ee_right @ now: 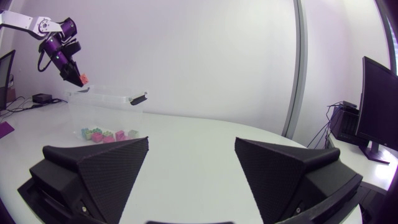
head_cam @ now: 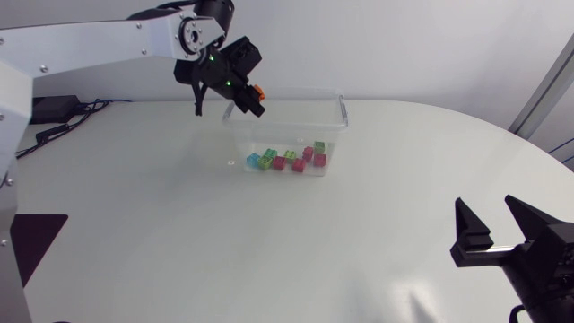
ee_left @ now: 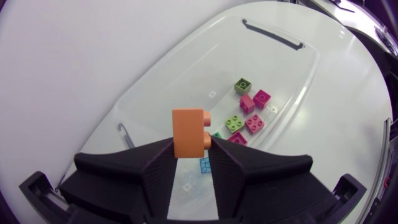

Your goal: Place the duplo bricks in the container

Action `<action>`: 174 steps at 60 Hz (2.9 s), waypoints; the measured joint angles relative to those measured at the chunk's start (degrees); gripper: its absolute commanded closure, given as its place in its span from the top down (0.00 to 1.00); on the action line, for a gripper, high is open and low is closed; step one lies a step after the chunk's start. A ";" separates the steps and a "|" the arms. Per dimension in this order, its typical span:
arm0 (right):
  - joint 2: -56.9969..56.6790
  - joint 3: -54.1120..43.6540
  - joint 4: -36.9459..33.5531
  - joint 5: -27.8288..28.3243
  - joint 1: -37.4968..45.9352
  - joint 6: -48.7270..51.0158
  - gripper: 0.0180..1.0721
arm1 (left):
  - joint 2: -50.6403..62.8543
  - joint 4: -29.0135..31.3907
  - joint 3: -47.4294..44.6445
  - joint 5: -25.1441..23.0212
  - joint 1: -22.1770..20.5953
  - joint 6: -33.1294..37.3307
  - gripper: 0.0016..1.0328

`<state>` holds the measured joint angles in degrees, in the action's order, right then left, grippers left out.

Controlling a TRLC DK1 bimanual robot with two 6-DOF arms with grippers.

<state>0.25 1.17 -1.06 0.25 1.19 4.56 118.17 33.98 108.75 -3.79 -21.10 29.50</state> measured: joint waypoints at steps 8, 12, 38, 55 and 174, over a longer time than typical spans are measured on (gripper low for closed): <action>0.00 0.00 0.02 0.00 0.00 0.00 0.95 | 2.34 -0.02 0.98 1.40 0.00 -1.29 0.48; 0.00 0.00 0.02 0.00 0.00 0.00 0.95 | 2.64 -0.02 1.36 1.97 0.00 -1.49 0.96; 0.00 0.00 0.00 0.00 0.00 0.00 0.95 | 0.48 0.13 2.19 2.80 0.07 -2.58 0.96; 0.00 0.00 0.02 0.00 0.00 0.00 0.95 | -15.47 -2.29 -5.86 2.82 2.21 -4.24 0.96; 0.00 0.00 0.02 -0.04 -0.39 -1.55 0.95 | -105.26 -34.49 -97.81 1.55 17.00 -20.79 0.96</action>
<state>0.25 1.17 -1.04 0.21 0.80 3.01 12.91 -0.51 10.94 -2.24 -4.10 8.71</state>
